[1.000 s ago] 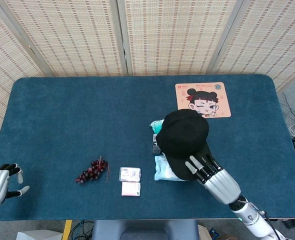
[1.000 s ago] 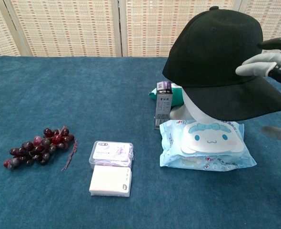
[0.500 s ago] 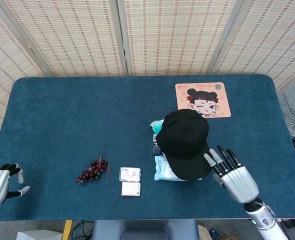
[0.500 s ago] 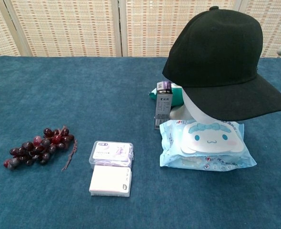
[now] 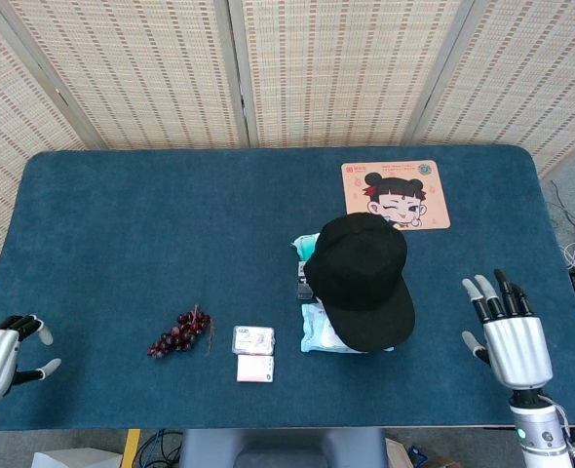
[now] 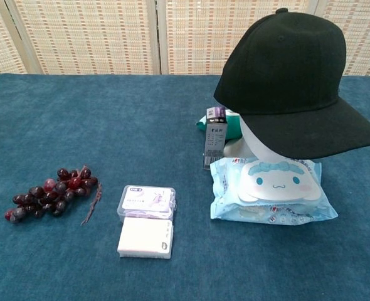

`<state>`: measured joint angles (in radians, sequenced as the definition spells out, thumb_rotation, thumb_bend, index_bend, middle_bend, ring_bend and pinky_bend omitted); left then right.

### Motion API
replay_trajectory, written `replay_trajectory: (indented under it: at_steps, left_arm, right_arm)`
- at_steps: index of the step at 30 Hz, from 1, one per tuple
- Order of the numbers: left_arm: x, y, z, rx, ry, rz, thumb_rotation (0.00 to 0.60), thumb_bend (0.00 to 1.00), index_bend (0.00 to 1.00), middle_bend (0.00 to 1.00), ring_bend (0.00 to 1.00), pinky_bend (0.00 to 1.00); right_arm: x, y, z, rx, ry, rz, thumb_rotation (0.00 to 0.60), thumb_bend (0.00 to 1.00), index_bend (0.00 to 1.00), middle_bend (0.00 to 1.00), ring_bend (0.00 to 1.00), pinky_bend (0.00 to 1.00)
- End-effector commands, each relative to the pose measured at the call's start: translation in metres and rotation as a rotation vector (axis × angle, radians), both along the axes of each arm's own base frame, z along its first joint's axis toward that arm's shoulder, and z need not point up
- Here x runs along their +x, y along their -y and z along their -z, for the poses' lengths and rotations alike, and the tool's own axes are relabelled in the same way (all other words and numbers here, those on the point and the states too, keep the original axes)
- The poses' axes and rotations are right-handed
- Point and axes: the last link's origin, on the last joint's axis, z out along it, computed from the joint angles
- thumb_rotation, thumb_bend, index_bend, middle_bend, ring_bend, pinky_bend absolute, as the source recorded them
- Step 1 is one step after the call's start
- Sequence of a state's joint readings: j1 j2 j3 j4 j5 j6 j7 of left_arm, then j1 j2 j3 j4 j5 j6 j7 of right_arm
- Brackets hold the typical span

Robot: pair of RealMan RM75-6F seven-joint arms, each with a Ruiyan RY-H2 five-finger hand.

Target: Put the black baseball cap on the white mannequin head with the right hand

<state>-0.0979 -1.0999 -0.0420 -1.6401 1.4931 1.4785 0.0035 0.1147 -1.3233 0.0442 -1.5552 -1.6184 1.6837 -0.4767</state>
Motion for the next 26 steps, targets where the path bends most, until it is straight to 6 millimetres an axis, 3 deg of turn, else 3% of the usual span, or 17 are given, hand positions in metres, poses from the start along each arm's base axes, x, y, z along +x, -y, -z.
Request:
replay_trajectory:
  at_steps: [1, 11, 26]
  left_arm:
    - [0.001, 0.001, -0.001, 0.030, 0.016, 0.040, 0.600, 0.01, 0.53, 0.46, 0.35, 0.52]
    - [-0.002, 0.000, -0.002, 0.042, 0.032, 0.056, 0.600, 0.01, 0.47, 0.46, 0.35, 0.52]
    - [-0.003, -0.003, 0.000, 0.015, 0.032, 0.038, 0.600, 0.01, 0.47, 0.46, 0.35, 0.52]
  right_arm:
    - [-0.009, 0.000, -0.004, -0.042, 0.056, 0.051, 0.600, 0.00, 0.19, 0.22, 0.09, 0.22]
    - [-0.032, 0.005, -0.010, -0.094, 0.162, 0.117, 0.600, 0.00, 0.19, 0.22, 0.09, 0.22]
    - [-0.042, 0.009, -0.025, -0.120, 0.231, 0.132, 0.600, 0.00, 0.19, 0.22, 0.09, 0.22]
